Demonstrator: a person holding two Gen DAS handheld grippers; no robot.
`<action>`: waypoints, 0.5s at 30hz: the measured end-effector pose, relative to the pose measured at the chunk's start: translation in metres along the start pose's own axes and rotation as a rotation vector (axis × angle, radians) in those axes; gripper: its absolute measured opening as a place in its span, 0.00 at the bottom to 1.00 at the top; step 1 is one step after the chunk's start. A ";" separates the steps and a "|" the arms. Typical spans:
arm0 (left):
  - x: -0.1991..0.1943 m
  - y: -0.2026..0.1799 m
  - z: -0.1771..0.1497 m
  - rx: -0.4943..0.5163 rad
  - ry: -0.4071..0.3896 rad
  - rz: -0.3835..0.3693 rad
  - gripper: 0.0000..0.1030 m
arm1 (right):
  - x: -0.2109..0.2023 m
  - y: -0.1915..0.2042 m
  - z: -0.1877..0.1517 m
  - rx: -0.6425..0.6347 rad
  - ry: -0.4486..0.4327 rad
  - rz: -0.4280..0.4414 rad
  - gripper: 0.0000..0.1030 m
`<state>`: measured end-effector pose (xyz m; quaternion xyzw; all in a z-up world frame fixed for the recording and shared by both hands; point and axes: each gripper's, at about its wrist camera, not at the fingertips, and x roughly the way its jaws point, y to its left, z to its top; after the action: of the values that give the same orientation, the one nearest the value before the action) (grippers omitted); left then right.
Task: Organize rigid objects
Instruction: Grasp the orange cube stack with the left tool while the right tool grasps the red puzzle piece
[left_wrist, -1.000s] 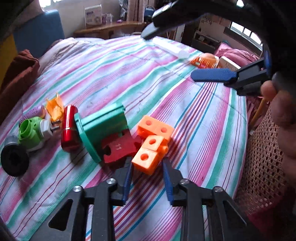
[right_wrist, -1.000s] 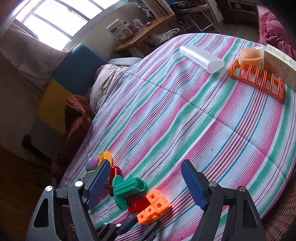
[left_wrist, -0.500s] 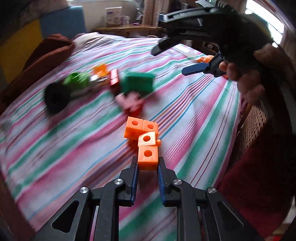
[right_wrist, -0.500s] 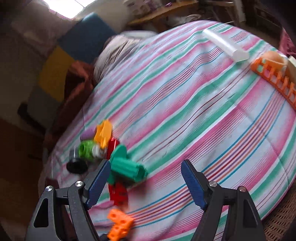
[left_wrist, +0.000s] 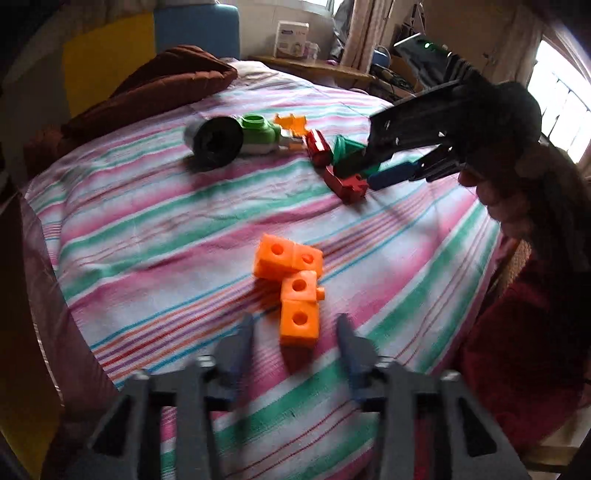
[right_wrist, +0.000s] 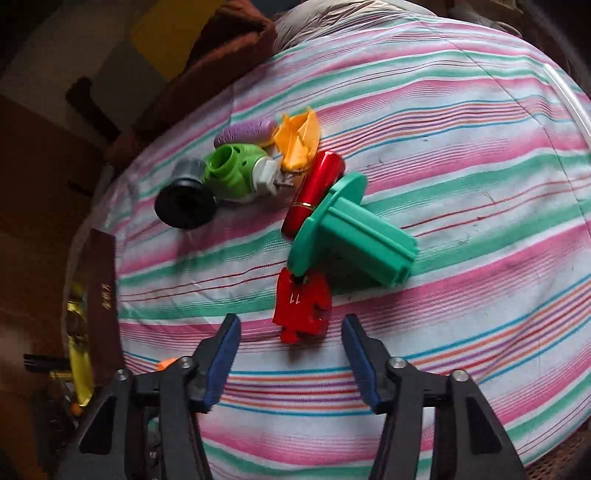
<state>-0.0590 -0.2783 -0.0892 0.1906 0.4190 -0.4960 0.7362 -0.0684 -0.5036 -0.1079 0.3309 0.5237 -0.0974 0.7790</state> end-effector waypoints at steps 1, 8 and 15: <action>-0.004 0.003 0.001 -0.004 -0.011 -0.001 0.54 | 0.002 0.004 0.000 -0.014 -0.008 -0.022 0.52; 0.005 0.005 0.016 -0.003 -0.006 -0.001 0.55 | 0.016 0.011 0.005 -0.082 -0.032 -0.159 0.52; 0.022 -0.008 0.020 0.049 0.042 0.063 0.38 | 0.028 0.035 -0.004 -0.249 -0.036 -0.275 0.54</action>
<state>-0.0543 -0.3087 -0.0941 0.2320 0.4158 -0.4789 0.7375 -0.0425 -0.4690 -0.1191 0.1553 0.5579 -0.1431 0.8026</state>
